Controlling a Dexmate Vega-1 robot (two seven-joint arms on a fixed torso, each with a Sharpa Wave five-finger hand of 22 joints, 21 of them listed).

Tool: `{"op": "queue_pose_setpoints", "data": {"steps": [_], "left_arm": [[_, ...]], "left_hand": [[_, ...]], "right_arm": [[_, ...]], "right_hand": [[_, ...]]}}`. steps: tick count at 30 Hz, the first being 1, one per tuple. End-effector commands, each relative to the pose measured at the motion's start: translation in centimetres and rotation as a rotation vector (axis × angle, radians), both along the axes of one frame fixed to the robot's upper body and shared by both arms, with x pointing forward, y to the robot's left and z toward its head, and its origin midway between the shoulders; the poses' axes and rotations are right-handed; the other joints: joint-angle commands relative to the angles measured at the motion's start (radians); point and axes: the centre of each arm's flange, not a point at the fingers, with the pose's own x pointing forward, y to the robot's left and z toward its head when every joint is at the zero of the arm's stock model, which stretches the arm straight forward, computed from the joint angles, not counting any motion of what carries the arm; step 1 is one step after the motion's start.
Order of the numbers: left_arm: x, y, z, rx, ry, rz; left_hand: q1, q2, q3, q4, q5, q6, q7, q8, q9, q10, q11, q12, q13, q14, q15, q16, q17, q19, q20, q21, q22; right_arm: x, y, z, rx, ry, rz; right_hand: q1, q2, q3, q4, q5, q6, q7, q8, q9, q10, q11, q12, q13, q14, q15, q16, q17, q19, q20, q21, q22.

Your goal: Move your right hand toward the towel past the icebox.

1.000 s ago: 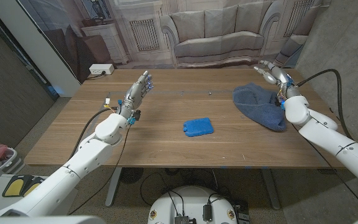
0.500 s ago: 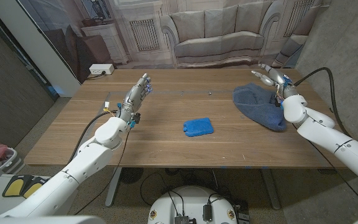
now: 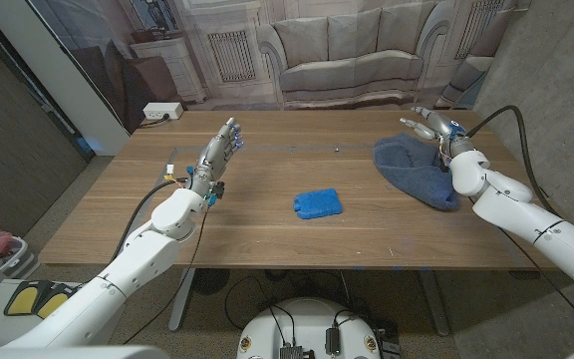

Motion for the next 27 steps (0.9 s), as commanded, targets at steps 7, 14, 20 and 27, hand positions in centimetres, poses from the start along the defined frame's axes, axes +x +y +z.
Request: {"op": "queue_pose_setpoints", "data": {"steps": [7,14,20,27], "left_arm": [[0.0,0.5,0.5,0.016,-0.006,-0.010],[-0.3,0.7,0.5,0.029,-0.003,-0.006],[-0.3,0.9,0.8,0.031,-0.014,-0.004],[0.0,0.8,1.0,0.047,-0.002,-0.014]], "left_hand": [[0.004,0.011,-0.002,0.001,-0.005,0.009,0.000,0.000,0.005,0.003,-0.002,0.001,0.002,0.010,0.003,0.001,0.005,0.002,-0.016,0.005,0.005],[0.005,0.011,-0.003,0.000,-0.006,0.008,-0.001,-0.001,0.005,0.001,-0.002,0.000,0.002,0.009,0.003,0.000,0.005,0.002,-0.015,0.004,0.005],[0.005,0.011,-0.004,0.000,-0.006,0.007,0.000,-0.001,0.005,0.002,-0.002,0.000,0.002,0.008,0.003,0.000,0.005,0.001,-0.015,0.004,0.005],[0.006,0.012,-0.005,0.000,-0.007,0.007,-0.001,-0.002,0.005,0.001,-0.002,-0.001,0.002,0.007,0.004,-0.001,0.005,0.001,-0.015,0.004,0.005]], "right_arm": [[-0.1,0.4,-0.4,-0.037,0.060,-0.058],[0.4,0.7,-0.9,-0.033,0.080,-0.060],[0.8,0.9,-1.5,-0.039,0.100,-0.065],[1.2,1.1,-1.9,-0.045,0.121,-0.071]], "right_hand": [[0.001,0.006,-0.006,-0.002,0.005,0.000,0.001,0.004,0.002,-0.009,0.003,-0.005,0.005,-0.012,0.007,-0.007,0.003,-0.002,0.006,-0.009,0.005],[0.000,0.007,-0.006,-0.002,0.005,-0.002,0.000,0.003,0.002,-0.014,0.003,-0.006,0.005,-0.014,0.008,-0.006,0.003,-0.001,0.007,-0.013,0.005],[-0.001,0.008,-0.007,-0.002,0.004,-0.004,0.001,0.003,0.002,-0.017,0.006,-0.006,0.005,-0.016,0.009,-0.006,0.003,0.000,0.007,-0.016,0.005],[-0.001,0.008,-0.007,-0.003,0.004,-0.006,0.001,0.003,0.002,-0.017,0.004,-0.006,0.005,-0.017,0.010,-0.005,0.003,0.001,0.007,-0.019,0.005]]}}
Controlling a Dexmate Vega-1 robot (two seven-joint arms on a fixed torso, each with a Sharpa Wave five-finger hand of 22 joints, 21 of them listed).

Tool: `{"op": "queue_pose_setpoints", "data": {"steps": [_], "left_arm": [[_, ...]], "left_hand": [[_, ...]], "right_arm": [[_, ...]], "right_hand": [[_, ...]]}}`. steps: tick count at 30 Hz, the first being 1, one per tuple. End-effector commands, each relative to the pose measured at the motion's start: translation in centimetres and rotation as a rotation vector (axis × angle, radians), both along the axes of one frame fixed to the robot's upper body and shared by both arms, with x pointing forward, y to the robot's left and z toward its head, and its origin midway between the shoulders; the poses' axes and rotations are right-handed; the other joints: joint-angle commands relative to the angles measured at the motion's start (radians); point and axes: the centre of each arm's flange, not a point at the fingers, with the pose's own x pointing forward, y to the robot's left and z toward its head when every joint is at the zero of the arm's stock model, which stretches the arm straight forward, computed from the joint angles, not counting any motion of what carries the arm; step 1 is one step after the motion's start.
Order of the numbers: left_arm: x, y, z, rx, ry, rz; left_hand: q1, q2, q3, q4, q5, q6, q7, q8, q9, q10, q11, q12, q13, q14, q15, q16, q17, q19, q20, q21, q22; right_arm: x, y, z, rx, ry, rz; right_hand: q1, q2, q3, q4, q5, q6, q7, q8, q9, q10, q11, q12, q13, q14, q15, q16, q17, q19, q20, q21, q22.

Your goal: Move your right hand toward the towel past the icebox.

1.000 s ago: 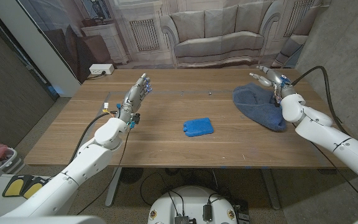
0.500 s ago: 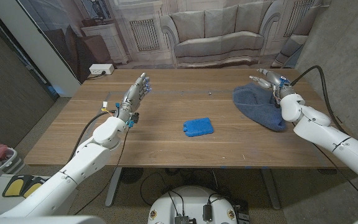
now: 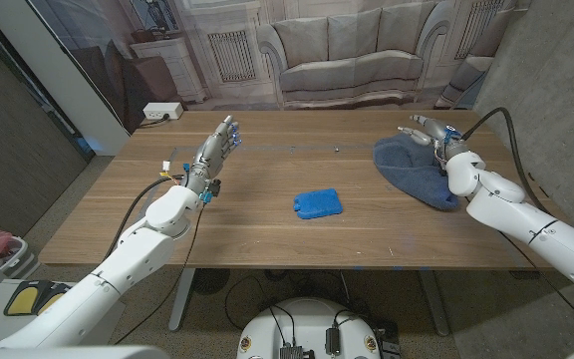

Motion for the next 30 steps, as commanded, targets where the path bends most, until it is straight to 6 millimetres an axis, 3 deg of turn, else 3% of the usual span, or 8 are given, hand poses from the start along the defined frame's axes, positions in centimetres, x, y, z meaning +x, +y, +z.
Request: {"op": "queue_pose_setpoints", "data": {"steps": [1,22,30], "left_arm": [[0.2,0.1,0.4,0.022,0.006,-0.006],[0.5,0.2,0.6,0.031,0.019,-0.004],[0.7,0.4,0.5,0.031,0.022,-0.009]], "left_hand": [[0.008,-0.001,-0.006,0.000,-0.007,0.007,-0.002,-0.002,0.005,0.002,-0.002,0.000,0.002,0.007,0.004,-0.001,0.005,0.000,-0.015,0.004,0.005],[0.009,0.000,-0.010,0.000,-0.009,0.008,0.000,-0.002,0.005,0.001,-0.004,-0.002,0.002,0.007,0.004,-0.001,0.005,-0.002,-0.014,0.003,0.005],[0.010,0.001,-0.011,0.000,-0.010,0.008,-0.001,-0.002,0.005,0.001,-0.001,-0.002,0.002,0.006,0.005,-0.002,0.005,-0.002,-0.013,0.003,0.005]], "right_arm": [[0.9,0.3,-0.9,-0.003,0.046,-0.017],[3.1,-0.1,-2.9,0.047,0.110,-0.030],[3.2,0.1,-2.5,0.045,0.107,-0.037]], "right_hand": [[0.002,0.005,-0.003,0.002,0.004,-0.006,0.001,0.003,0.002,-0.004,-0.001,0.002,0.005,-0.006,-0.001,0.000,0.003,0.005,0.003,-0.008,0.005],[0.001,0.007,-0.004,0.000,0.004,-0.010,0.002,0.002,0.002,-0.010,-0.003,0.002,0.006,-0.008,0.002,0.002,0.003,0.008,0.004,-0.020,0.006],[0.000,0.008,-0.004,0.000,0.004,-0.012,0.002,0.002,0.002,-0.009,-0.001,0.004,0.006,-0.008,0.001,0.003,0.003,0.009,0.004,-0.024,0.006]]}}
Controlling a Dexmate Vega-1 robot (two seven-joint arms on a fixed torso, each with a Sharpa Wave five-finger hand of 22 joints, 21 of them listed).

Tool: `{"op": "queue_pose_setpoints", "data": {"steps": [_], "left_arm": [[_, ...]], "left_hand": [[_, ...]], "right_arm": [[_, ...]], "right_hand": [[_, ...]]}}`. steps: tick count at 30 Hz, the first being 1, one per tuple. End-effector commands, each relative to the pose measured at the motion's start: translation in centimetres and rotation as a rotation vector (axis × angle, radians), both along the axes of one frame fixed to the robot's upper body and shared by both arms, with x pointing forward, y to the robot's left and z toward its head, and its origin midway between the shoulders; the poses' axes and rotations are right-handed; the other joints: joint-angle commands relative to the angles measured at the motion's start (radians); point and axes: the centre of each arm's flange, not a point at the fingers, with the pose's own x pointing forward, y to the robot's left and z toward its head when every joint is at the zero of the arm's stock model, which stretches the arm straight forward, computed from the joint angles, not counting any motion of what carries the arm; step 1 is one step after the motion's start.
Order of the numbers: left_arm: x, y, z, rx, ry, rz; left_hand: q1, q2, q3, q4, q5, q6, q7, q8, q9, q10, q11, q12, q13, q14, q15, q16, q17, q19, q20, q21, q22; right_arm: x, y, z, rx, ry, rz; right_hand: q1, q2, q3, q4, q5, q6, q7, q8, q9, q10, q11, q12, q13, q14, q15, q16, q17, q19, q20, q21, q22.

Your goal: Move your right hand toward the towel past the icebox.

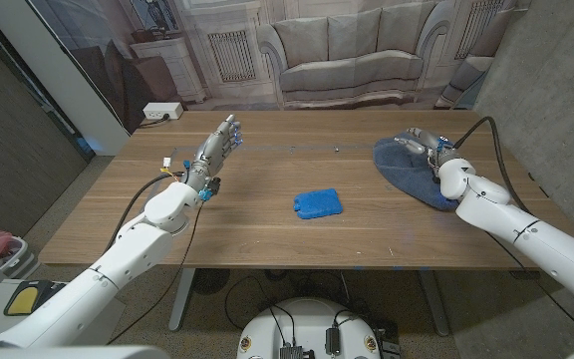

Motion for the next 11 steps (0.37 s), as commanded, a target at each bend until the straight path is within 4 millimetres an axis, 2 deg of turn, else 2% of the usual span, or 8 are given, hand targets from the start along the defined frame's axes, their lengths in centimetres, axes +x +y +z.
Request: {"op": "queue_pose_setpoints", "data": {"steps": [1,4,11], "left_arm": [[0.27,0.35,-0.11,0.001,0.007,-0.002],[0.22,0.60,-0.21,0.005,0.007,-0.001],[0.29,1.08,-0.95,-0.016,0.004,-0.001]], "left_hand": [[0.003,-0.006,-0.004,-0.001,-0.002,0.008,0.000,-0.002,0.005,0.000,-0.001,-0.002,0.002,0.007,0.004,-0.002,0.005,-0.003,-0.013,0.002,0.005],[0.003,-0.005,-0.005,-0.001,-0.002,0.008,-0.002,-0.002,0.005,0.000,-0.001,-0.002,0.002,0.007,0.004,-0.001,0.005,-0.002,-0.013,0.003,0.005],[0.004,-0.005,-0.006,-0.001,-0.003,0.008,-0.001,-0.003,0.005,0.002,-0.001,-0.002,0.002,0.006,0.004,-0.002,0.005,-0.003,-0.013,0.003,0.005]], "right_arm": [[0.43,0.14,0.02,0.002,0.009,-0.012],[0.28,0.22,0.26,-0.001,0.005,-0.018],[0.20,0.57,0.29,-0.008,0.012,-0.016]], "right_hand": [[0.000,0.008,-0.004,0.000,0.004,-0.004,0.003,0.002,0.002,-0.003,-0.003,0.004,0.001,-0.002,-0.003,0.003,0.003,0.009,0.004,-0.005,0.006],[0.000,0.008,-0.004,0.000,0.004,-0.004,0.002,0.003,0.002,-0.003,0.004,0.004,0.001,-0.002,-0.004,0.003,0.003,0.010,0.004,-0.006,0.006],[0.000,0.007,-0.005,-0.001,0.003,-0.003,0.002,0.003,0.002,-0.002,0.001,0.005,0.001,-0.002,-0.006,0.004,0.002,0.012,0.004,-0.010,0.006]]}}
